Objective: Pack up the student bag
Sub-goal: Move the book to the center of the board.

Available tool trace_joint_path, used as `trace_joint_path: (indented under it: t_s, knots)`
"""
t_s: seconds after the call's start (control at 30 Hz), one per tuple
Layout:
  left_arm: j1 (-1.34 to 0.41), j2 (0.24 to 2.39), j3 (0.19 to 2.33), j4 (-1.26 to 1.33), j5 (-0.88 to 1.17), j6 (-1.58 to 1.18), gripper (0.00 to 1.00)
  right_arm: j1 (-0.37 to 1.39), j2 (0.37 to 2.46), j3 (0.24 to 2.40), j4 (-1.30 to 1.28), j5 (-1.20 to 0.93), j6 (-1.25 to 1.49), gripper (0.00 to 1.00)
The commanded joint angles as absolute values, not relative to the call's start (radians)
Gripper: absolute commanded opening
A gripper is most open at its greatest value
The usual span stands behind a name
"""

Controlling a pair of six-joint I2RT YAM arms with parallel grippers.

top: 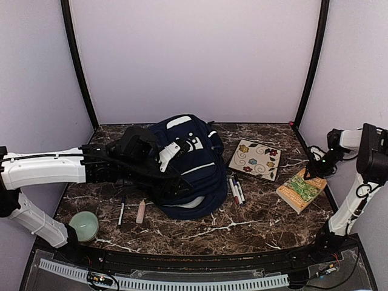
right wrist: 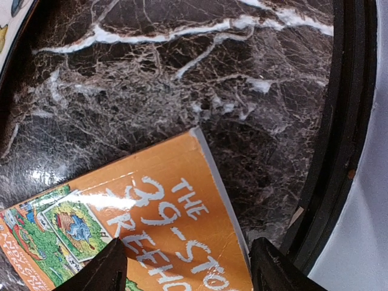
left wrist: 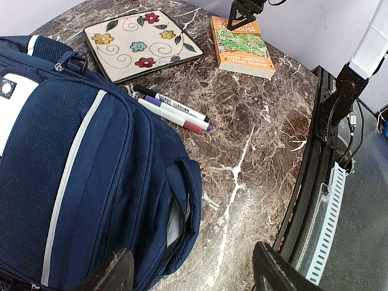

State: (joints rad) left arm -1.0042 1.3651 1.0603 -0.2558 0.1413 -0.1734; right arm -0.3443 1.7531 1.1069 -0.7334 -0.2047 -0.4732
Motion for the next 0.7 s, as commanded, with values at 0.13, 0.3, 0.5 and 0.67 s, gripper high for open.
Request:
trace_joint_path:
  t_s: [0.13,0.3,0.5,0.67]
  knots:
    - [-1.005,1.396,1.045,-0.234,0.170,-0.195,0.69,-0.298,1.753,1.053,-0.786,-0.282,-0.601,0.64]
    - [-1.006,1.463,1.050,-0.178,0.171,-0.224,0.68,-0.203,1.697,0.989,-0.780,-0.280,-0.656,0.63]
    - [-1.027,1.518,1.045,-0.158,0.140,-0.270,0.66,-0.065,1.661,0.942,-0.799,-0.328,-0.635,0.62]
    - [-1.055,1.538,1.045,-0.182,0.118,-0.296,0.65,0.071,1.605,0.911,-0.782,-0.348,-0.566,0.62]
